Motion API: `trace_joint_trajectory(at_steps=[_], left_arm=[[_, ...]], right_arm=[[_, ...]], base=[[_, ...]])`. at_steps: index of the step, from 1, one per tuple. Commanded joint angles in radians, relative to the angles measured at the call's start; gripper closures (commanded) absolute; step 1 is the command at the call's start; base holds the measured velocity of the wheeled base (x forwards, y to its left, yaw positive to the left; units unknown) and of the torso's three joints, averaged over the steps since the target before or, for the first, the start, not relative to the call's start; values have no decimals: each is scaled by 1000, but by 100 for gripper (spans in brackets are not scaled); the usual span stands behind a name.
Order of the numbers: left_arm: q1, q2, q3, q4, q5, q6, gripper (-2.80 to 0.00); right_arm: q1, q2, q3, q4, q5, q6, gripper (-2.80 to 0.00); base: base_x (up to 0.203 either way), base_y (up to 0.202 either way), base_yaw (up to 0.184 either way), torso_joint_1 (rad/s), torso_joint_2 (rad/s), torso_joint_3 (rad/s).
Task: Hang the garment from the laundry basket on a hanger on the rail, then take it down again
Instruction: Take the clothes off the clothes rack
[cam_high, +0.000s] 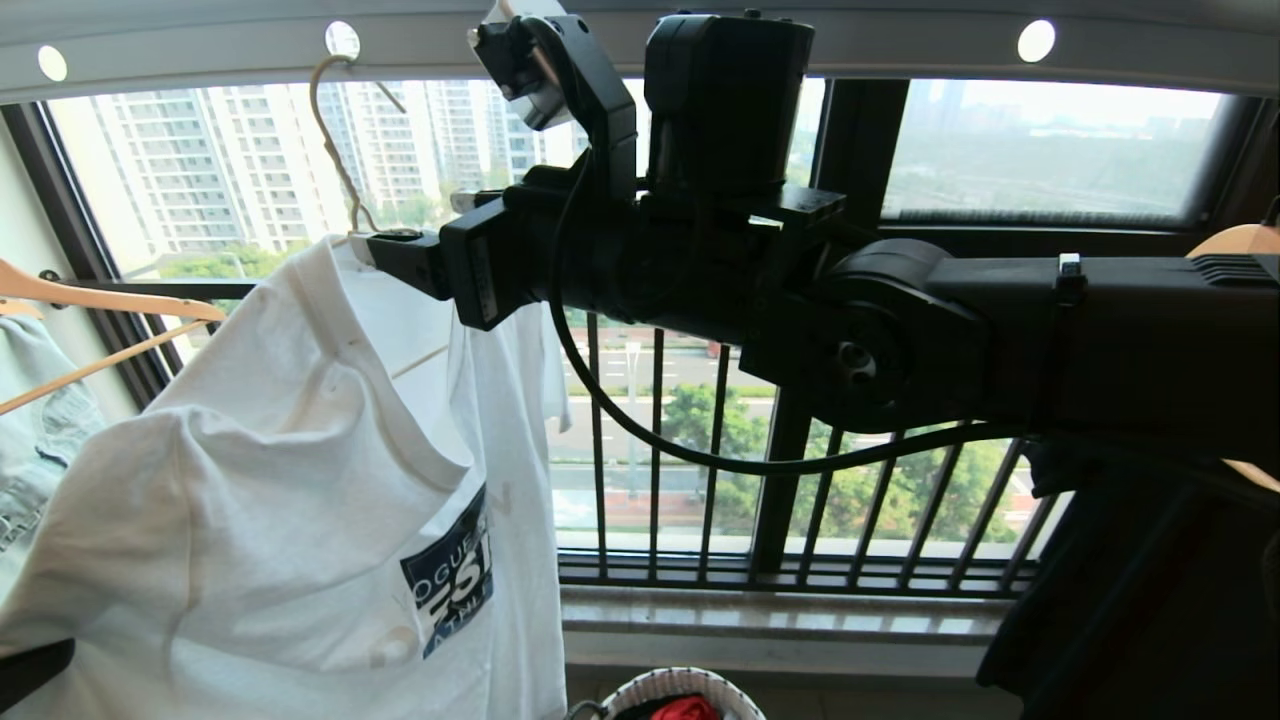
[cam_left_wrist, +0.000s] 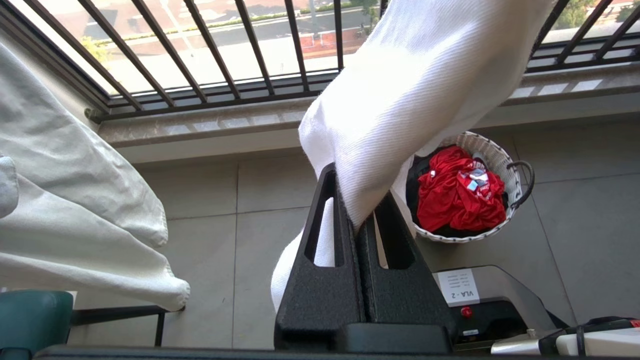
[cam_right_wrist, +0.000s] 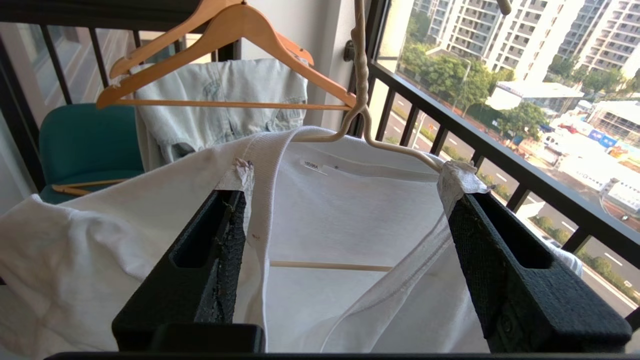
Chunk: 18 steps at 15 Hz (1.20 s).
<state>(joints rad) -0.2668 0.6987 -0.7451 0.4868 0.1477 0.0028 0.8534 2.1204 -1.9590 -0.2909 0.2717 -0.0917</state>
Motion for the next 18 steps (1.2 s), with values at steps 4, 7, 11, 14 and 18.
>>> trace_joint_trajectory(at_steps=[4,7,11,14,18], left_arm=[[0,-5,33,5,3,-3,0],[1,-22,86,11,10,-3,0],[3,-59,163,13,13,-4,0],[6,-98,191,22,13,-20,0],[6,-125,233,74,10,-46,0]], right_arm=[[-9,-50,73,-2,-33,62,0],[-19,-62,103,1,-40,77,0],[-19,-86,137,9,-42,99,0],[-19,-91,141,12,-53,100,0],[-19,-105,147,39,-57,102,0]], base=[[0,0,0,0,0,0],[0,0,0,0,0,0],[0,0,0,0,0,0],[0,0,0,0,0,0],[0,0,0,0,0,0]])
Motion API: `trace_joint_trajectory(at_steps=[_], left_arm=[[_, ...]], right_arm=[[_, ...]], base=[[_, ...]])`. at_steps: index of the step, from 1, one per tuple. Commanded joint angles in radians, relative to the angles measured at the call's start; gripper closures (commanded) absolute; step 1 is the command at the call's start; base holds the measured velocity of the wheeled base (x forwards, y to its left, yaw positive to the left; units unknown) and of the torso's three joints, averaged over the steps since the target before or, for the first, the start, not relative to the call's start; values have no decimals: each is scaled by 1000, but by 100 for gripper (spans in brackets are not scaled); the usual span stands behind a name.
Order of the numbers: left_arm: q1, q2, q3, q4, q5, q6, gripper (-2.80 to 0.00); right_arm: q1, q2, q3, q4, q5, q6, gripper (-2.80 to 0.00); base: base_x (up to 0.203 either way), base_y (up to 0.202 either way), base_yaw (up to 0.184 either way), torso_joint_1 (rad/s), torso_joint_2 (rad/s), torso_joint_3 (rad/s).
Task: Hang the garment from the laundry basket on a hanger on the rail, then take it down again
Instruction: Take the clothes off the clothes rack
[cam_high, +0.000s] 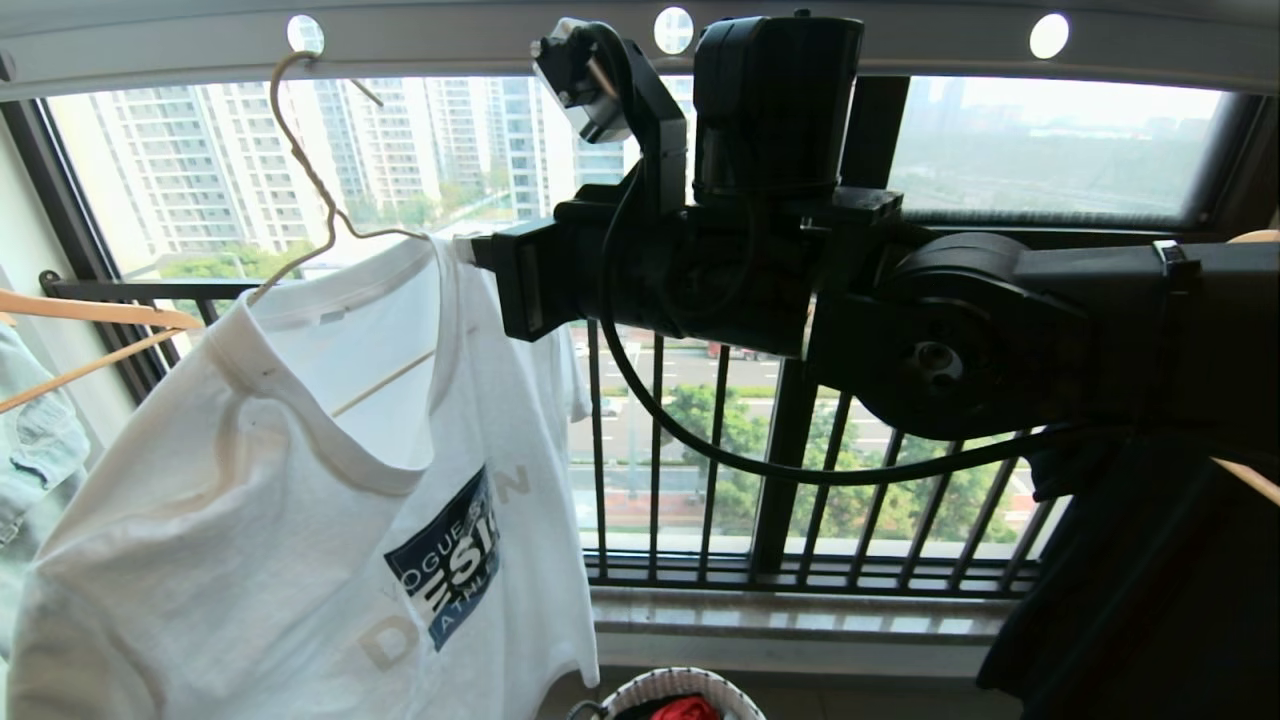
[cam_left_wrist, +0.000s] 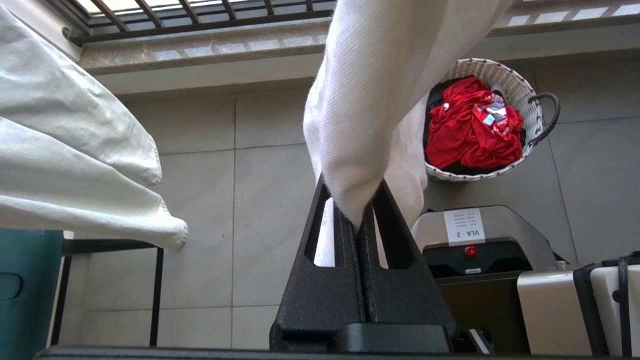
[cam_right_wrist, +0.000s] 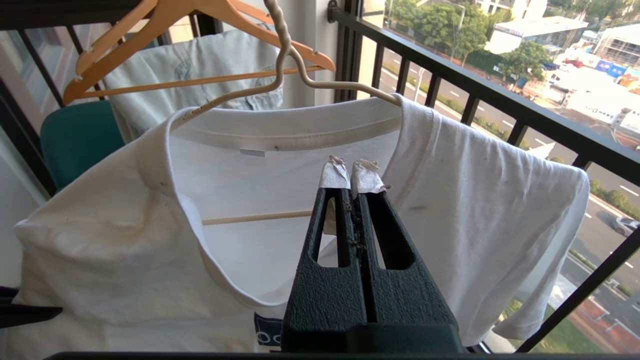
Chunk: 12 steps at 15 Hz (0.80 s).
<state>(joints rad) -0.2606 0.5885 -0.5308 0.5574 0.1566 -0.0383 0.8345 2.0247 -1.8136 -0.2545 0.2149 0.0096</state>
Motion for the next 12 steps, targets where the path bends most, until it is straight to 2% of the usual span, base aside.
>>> trace_joint_trajectory(at_steps=[1,6,12], left_arm=[[0,-14,36,2,0,-8,0],[0,-10,88,-4,-4,-43,0],[0,-9,28,-28,-5,-45,0]], right_arm=[[0,-14,9,3,-4,1,0],[-2,-41,50,3,-12,1,0],[-5,-58,54,17,-28,1,0]], base=[[0,0,0,0,0,0],[0,0,0,0,0,0],[0,0,0,0,0,0]])
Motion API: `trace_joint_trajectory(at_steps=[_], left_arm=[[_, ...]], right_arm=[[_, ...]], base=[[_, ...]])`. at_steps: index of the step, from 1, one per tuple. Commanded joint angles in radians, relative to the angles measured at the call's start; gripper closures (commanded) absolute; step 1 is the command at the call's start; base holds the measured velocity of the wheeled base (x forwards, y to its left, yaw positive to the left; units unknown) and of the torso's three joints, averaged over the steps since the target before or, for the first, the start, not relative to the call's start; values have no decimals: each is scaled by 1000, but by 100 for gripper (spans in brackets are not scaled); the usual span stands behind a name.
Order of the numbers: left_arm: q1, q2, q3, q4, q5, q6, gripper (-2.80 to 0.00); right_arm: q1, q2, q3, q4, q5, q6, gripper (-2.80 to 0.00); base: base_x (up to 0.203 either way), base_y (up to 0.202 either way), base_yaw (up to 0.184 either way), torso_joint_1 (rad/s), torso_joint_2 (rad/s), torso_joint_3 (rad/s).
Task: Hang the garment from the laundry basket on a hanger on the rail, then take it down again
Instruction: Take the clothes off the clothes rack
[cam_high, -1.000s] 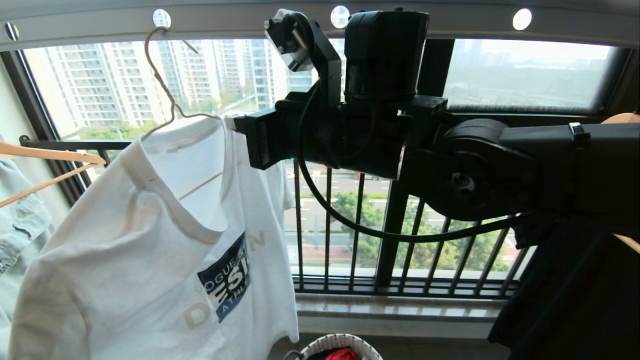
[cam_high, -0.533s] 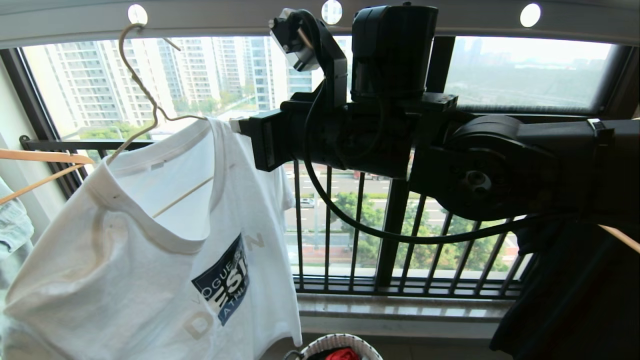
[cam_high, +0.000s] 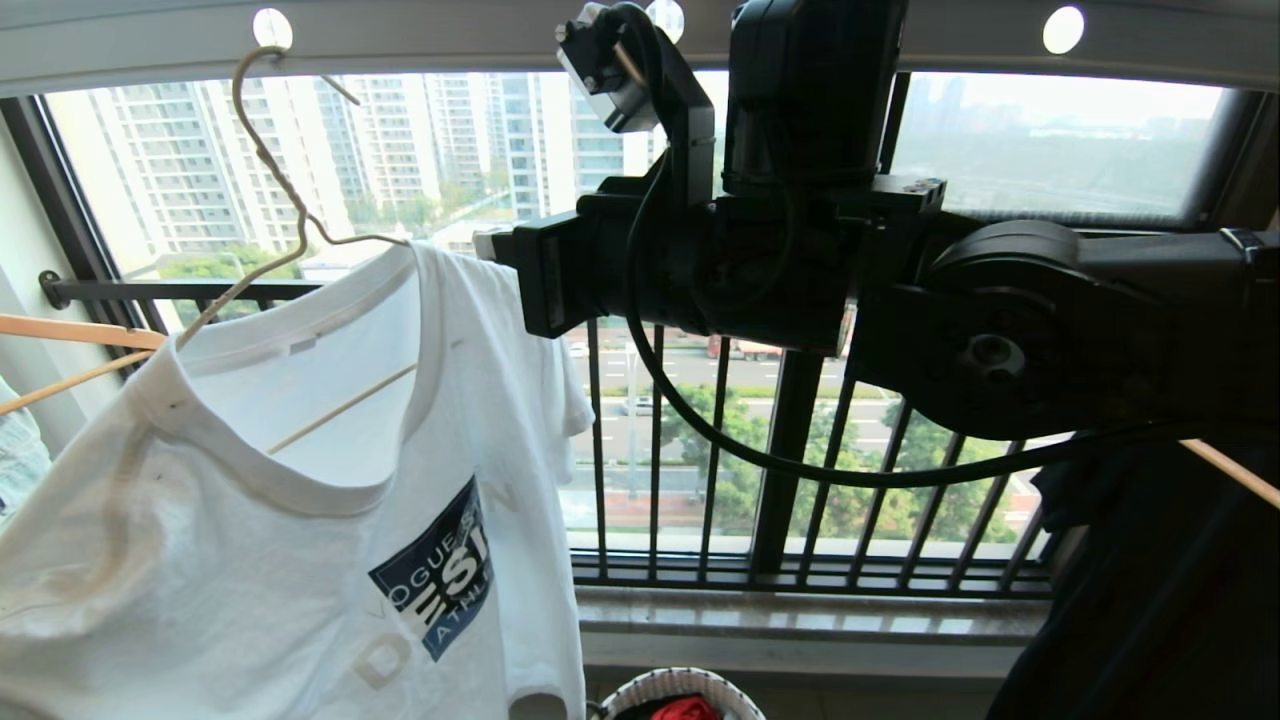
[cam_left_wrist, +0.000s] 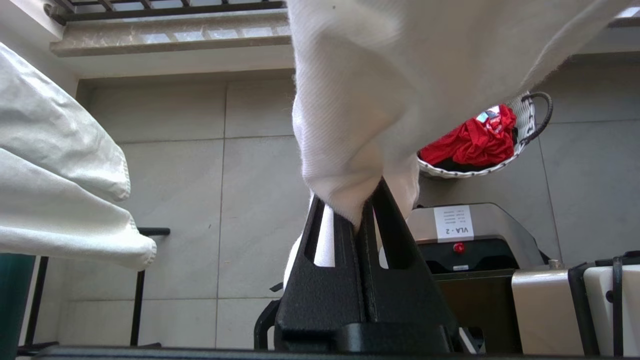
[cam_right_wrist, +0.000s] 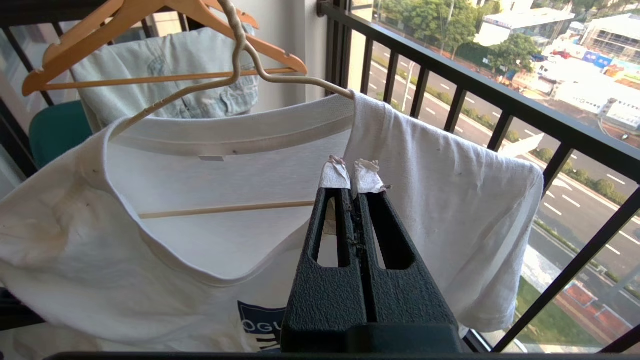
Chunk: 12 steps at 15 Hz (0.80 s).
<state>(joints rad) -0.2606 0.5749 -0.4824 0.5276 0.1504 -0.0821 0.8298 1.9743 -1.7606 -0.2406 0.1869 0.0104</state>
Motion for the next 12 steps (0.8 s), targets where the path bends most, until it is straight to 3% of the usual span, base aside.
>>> trace_joint_trajectory(at_steps=[1,2,4,8,12], left_arm=[[0,6,-26,2,1,0,0],[0,7,-43,3,3,2,-280],[0,6,-68,24,6,9,-280],[0,-32,-230,176,5,12,-280],[-2,-22,-304,178,0,13,-280]], right_arm=[[0,-10,0,6,-2,0,0],[-1,-14,1,10,-9,0,0],[-4,-16,5,10,-27,-1,0],[-11,-34,39,10,-48,-1,0],[-17,-41,56,9,-61,0,0]], base=[[0,0,0,0,0,0],[0,0,0,0,0,0],[0,0,0,0,0,0],[0,0,0,0,0,0],[0,0,0,0,0,0]])
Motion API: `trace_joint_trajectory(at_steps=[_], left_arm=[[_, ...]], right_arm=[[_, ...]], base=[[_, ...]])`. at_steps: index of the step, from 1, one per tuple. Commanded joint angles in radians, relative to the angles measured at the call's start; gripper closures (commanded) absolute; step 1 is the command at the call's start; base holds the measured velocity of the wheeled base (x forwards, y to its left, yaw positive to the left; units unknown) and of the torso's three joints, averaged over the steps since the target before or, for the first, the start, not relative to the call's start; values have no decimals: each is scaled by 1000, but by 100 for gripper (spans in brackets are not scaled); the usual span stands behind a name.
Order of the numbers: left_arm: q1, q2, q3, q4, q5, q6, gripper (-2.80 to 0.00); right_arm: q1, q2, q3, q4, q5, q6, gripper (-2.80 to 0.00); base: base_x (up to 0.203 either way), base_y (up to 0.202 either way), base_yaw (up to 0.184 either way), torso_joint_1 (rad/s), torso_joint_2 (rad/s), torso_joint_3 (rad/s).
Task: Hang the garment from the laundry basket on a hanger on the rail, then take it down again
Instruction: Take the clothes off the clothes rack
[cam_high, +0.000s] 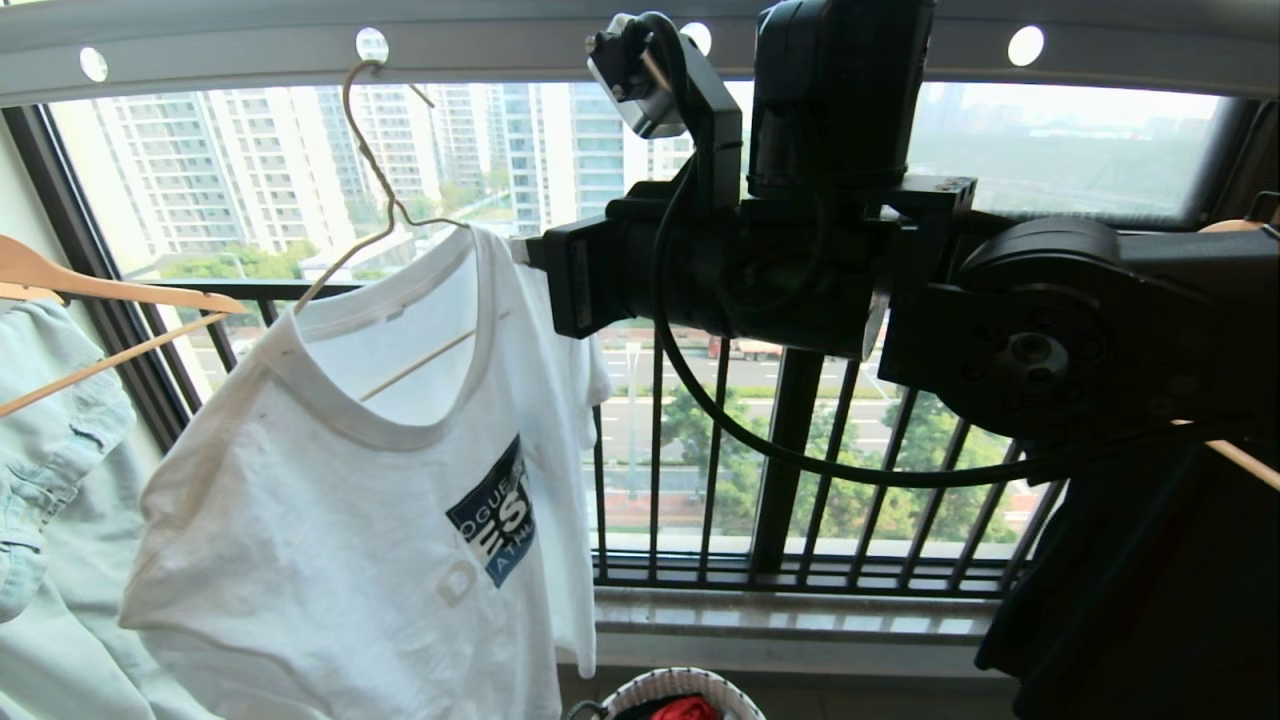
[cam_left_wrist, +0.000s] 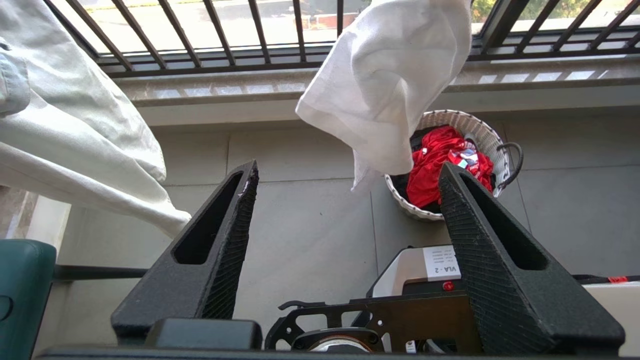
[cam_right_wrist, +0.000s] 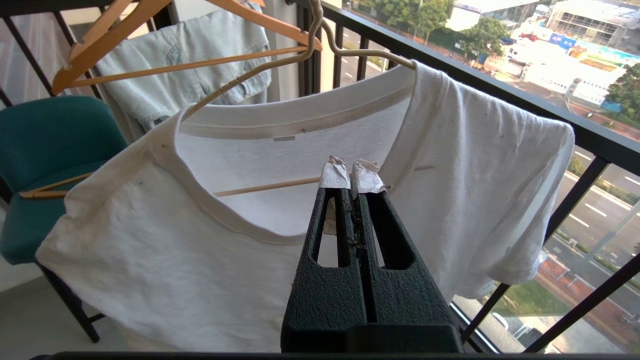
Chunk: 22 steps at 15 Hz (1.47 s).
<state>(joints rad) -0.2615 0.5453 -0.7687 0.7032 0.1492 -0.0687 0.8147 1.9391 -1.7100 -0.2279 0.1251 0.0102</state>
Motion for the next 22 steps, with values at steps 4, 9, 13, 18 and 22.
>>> trace_joint_trajectory(at_steps=[4,9,13,18,22], left_arm=[[-1,60,-17,-106,1,-3,-280],[-2,129,-23,-279,-12,-15,-280],[-1,127,-29,-344,-86,-39,0],[-2,136,-86,-345,-111,-37,0],[-2,134,-99,-169,-113,-32,0]], right_arm=[[-5,-9,7,-4,-1,1,0],[-14,-11,9,-7,-4,35,0],[-26,-22,27,-7,-4,39,0],[-32,-39,64,-9,-5,46,0],[-34,-58,101,-7,-25,82,0]], base=[[0,0,0,0,0,0],[0,0,0,0,0,0],[0,0,0,0,0,0],[0,0,0,0,0,0],[0,0,0,0,0,0]])
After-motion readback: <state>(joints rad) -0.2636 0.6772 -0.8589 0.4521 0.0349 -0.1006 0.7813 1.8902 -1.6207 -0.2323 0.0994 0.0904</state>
